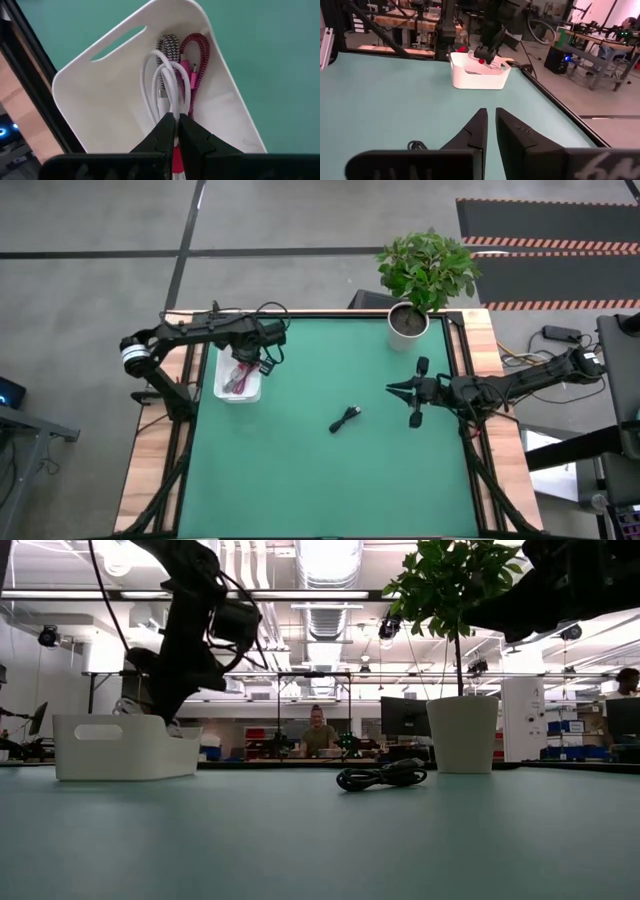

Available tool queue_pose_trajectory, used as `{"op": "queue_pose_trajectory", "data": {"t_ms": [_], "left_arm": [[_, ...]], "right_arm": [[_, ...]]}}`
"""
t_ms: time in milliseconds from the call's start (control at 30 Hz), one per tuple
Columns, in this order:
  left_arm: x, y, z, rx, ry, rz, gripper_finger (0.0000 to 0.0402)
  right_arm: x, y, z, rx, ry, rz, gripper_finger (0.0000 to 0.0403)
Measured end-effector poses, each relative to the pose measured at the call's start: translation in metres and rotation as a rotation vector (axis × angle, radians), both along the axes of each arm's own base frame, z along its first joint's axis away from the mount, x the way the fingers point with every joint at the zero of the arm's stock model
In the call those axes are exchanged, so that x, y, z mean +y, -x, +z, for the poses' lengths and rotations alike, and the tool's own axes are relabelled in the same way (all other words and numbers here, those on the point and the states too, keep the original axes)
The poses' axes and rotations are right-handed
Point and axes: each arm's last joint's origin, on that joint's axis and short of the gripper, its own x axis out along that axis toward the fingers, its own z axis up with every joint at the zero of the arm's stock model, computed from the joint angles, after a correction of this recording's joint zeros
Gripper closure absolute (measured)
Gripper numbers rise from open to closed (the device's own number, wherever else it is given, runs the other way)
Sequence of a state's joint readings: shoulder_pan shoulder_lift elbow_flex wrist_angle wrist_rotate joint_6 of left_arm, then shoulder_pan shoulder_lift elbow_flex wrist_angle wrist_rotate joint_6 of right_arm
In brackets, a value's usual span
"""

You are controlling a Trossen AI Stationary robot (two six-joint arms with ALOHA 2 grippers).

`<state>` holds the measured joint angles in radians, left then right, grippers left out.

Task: Pick and place USB-C Cables
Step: Put the white charger cable into the white bin

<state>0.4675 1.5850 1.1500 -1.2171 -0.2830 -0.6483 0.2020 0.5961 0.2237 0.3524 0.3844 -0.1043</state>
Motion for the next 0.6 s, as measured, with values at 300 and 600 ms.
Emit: {"op": "queue_pose_trajectory", "data": {"t_ms": [300, 600], "left_arm": [[0.005, -0.003, -0.01, 0.085, -0.064, -0.006, 0.0401], [0.004, 0.002, -0.023, 0.148, -0.079, -0.013, 0.0402]], "right_arm": [[0.0, 0.0, 0.0, 0.001, 0.004, 0.0, 0.0376], [0.0, 0.0, 0.0, 0.001, 0.004, 0.0, 0.0376]]}}
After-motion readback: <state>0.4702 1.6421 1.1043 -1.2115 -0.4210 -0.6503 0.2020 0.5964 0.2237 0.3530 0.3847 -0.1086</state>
